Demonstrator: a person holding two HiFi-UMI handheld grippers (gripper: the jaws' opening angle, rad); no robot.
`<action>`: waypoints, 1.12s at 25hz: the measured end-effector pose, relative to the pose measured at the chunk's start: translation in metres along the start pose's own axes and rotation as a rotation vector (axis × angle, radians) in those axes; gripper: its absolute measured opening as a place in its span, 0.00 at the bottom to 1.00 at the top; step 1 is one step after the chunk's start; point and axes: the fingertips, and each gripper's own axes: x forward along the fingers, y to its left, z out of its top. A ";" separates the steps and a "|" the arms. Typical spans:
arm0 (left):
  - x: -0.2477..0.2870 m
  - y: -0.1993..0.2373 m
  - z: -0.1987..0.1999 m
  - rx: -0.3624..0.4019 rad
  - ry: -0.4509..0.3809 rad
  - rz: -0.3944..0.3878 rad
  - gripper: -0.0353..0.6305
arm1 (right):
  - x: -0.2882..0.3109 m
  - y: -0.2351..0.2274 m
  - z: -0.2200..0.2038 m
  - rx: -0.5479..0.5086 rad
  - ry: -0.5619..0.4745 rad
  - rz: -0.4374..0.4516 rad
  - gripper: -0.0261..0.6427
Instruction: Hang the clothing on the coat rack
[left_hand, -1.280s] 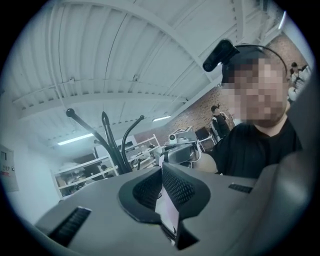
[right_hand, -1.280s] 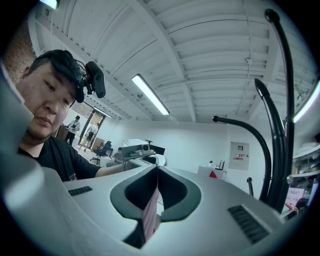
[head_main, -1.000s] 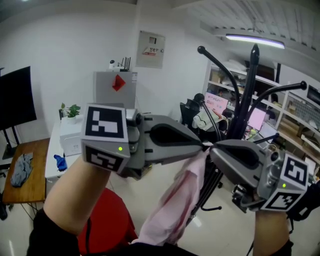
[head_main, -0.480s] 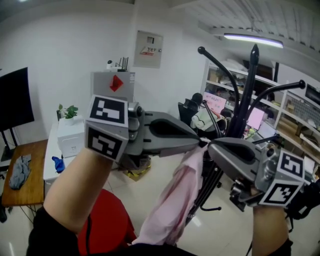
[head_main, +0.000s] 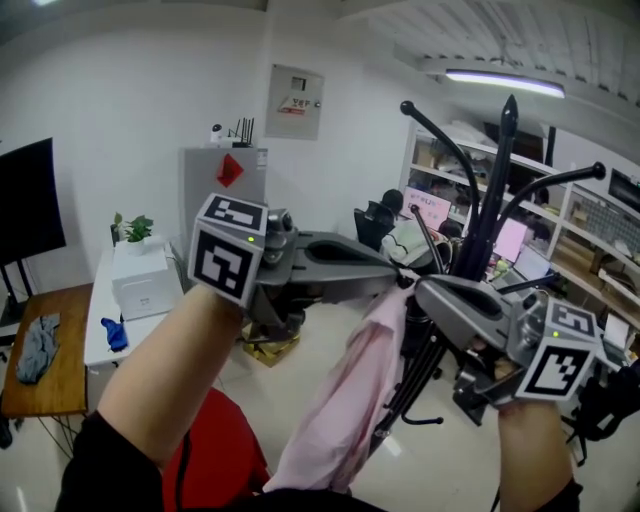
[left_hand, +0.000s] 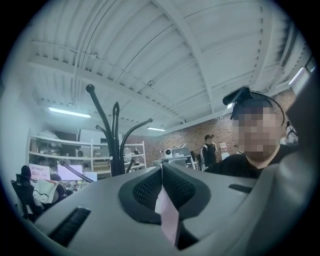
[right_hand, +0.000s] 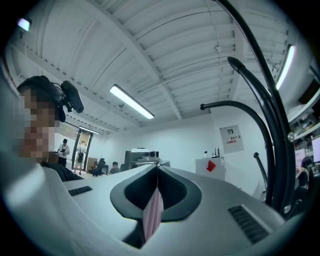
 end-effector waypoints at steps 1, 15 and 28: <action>-0.001 0.000 0.000 -0.001 -0.005 -0.008 0.06 | 0.001 0.001 0.000 -0.007 -0.001 -0.001 0.04; 0.006 -0.047 0.034 0.174 -0.014 0.022 0.06 | -0.005 0.050 0.034 -0.179 -0.041 0.098 0.04; 0.041 0.037 0.063 0.395 0.103 0.264 0.06 | -0.018 -0.031 0.060 -0.309 -0.168 -0.188 0.04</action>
